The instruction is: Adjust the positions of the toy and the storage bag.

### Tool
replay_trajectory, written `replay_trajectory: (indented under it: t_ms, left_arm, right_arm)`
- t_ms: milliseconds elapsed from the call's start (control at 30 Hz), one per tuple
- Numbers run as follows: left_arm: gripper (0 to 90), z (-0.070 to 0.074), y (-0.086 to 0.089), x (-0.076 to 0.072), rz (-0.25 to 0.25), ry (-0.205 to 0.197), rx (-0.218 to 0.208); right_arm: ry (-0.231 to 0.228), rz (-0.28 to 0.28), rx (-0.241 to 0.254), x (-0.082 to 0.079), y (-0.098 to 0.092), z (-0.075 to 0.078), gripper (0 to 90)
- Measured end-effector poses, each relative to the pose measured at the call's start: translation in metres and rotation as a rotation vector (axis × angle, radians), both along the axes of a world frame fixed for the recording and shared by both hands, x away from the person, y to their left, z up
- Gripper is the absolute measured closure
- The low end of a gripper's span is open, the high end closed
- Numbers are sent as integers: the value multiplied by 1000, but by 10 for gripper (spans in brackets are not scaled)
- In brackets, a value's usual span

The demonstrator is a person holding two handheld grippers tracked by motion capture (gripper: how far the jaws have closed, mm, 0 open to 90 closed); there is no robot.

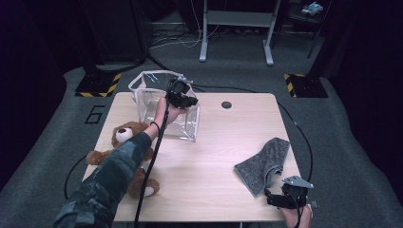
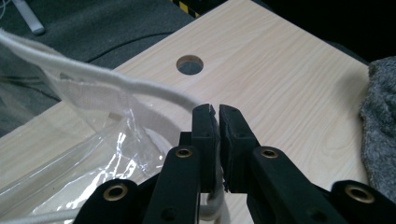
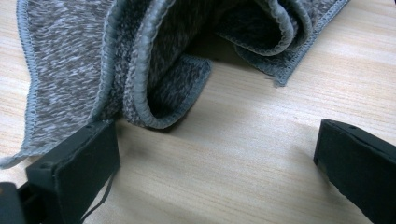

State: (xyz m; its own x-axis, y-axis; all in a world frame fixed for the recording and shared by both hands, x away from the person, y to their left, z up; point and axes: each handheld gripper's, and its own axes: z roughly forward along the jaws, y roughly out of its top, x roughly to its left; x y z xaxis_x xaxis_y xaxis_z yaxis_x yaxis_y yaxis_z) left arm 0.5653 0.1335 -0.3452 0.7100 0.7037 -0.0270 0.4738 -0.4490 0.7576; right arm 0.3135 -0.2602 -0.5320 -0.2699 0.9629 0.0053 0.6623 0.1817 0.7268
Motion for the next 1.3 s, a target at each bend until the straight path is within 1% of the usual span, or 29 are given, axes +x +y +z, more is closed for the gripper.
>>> replay_trajectory:
  t_ms: [67, 167, 267, 333, 367, 400, 467, 500, 533, 567, 600, 633, 667, 700, 733, 833, 967, 1000, 1033, 1067, 1167, 1233, 1300]
  left_arm:
    - [847, 4, -4, -3, -9, -9, 4]
    - [842, 5, -5, -4, -17, -15, 20]
    - [826, 5, -3, -2, -3, -21, 27]
    - [756, 5, 1, -1, 5, -10, 27]
    - [665, 4, 4, 1, 24, -19, 47]
    - [613, 4, 6, 2, 31, -16, 48]
    - [551, 3, 8, 3, 39, -19, 73]
    - [559, 2, 9, 4, 38, -17, 76]
    - [591, 2, 9, 4, 32, -11, 83]
    - [654, 2, 9, 4, 32, -11, 83]
    - [654, 1, 9, 4, 25, -10, 80]
    - [734, 1, 8, 4, 20, -9, 78]
    - [800, 1, 5, 4, 1, -13, 90]
    - [825, 1, 5, 4, 1, -13, 90]
    - [841, 0, 0, 4, -13, -19, 99]
    - [863, -1, -3, 5, -23, -16, 91]
    - [866, -2, -10, 4, -34, -14, 79]
    - [865, -1, -12, 2, -52, -12, 74]
    - [866, -1, -12, 2, -52, -12, 74]
    - [865, 0, -15, 1, -61, -11, 62]
    - [864, 0, -18, -1, -71, -8, 54]
    - [864, 0, -21, -2, -85, -4, 40]
    - [864, 0, -23, -3, -89, 1, 27]
  right_arm:
    - [0, 0, 0, 0, 0, 0, 0]
    - [0, 0, 0, 0, 0, 0, 0]
    - [0, 0, 0, 0, 0, 0, 0]
    - [0, 0, 0, 0, 0, 0, 0]
    - [0, 0, -1, 0, 0, 0, 0]
    - [0, 0, 0, 0, 0, 0, 0]
    - [0, 0, 0, 0, 0, 0, 0]
    - [-1, 0, 0, 0, 0, 0, 0]
    - [0, 0, 0, 0, 0, 0, 0]
    - [0, 0, 0, 0, 0, 0, 0]
    - [0, 0, 0, 0, 0, 0, 0]
    - [-1, -1, 0, 0, 0, 0, 0]
    - [0, -1, 0, 0, 0, 0, 0]
    - [0, -1, 0, 0, 0, 0, 0]
    - [-1, -1, 0, 0, 0, 0, 0]
    - [-1, -1, 0, 0, 0, 0, 0]
    - [-1, 0, 0, 0, 0, 0, 0]
    - [-1, 0, 0, 0, 0, 0, 0]
    - [-1, 0, 0, 0, 0, 0, 0]
    - [-1, 0, 0, 0, 0, 0, 0]
    - [-2, -1, 0, 0, 0, 0, 0]
    - [-3, -4, 3, 0, 0, 0, 0]
    - [-3, -4, 3, 0, 0, 0, 0]
